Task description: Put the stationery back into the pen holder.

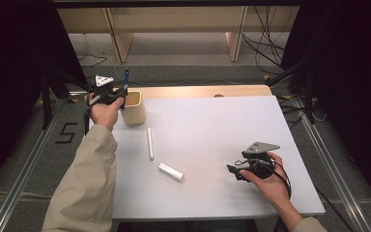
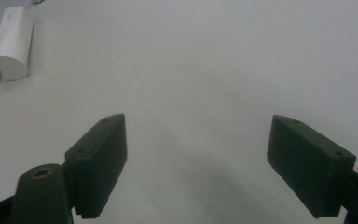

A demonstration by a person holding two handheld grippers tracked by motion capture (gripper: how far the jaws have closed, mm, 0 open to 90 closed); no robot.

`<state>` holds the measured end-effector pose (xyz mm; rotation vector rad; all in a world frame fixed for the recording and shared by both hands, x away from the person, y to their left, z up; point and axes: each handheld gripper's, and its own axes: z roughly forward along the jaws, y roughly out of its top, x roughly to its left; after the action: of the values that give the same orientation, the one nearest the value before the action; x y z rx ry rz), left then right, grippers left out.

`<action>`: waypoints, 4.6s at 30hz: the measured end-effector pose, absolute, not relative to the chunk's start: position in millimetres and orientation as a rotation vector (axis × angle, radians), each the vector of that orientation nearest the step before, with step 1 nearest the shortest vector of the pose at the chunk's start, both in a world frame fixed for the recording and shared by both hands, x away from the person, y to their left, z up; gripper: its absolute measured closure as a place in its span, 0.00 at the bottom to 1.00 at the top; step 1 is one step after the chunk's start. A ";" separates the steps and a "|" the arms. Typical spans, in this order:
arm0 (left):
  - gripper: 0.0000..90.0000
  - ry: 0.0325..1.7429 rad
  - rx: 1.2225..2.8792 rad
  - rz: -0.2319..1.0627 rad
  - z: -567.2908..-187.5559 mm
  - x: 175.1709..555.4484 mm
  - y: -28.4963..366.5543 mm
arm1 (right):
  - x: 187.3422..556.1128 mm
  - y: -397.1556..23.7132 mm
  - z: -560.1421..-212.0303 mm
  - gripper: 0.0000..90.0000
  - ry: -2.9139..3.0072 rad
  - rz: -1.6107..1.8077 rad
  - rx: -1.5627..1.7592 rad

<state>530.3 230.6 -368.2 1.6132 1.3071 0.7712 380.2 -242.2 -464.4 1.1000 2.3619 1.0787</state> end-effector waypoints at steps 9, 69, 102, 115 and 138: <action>0.88 1.302 1.611 0.782 -366.4 534.9 231.2 | 380.5 -242.5 -464.6 0.23 2.364 1.078 1.099; 0.88 1.216 1.569 0.882 -389.3 560.4 230.7 | 380.5 -242.3 -464.9 0.23 2.375 1.085 1.085; 0.62 1.301 1.635 0.814 -398.2 538.9 226.7 | 379.8 -241.1 -464.8 0.23 2.381 1.086 1.075; 0.40 1.328 1.707 0.756 -387.7 496.2 213.8 | 379.1 -240.4 -464.3 0.23 2.378 1.085 1.076; 0.93 1.233 1.810 0.596 -428.2 450.5 189.9 | 379.0 -240.0 -464.6 0.23 2.381 1.081 1.076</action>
<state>450.5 189.9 -428.2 1.8099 1.2333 0.5959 379.0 -240.0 -464.6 1.0762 2.3808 1.0805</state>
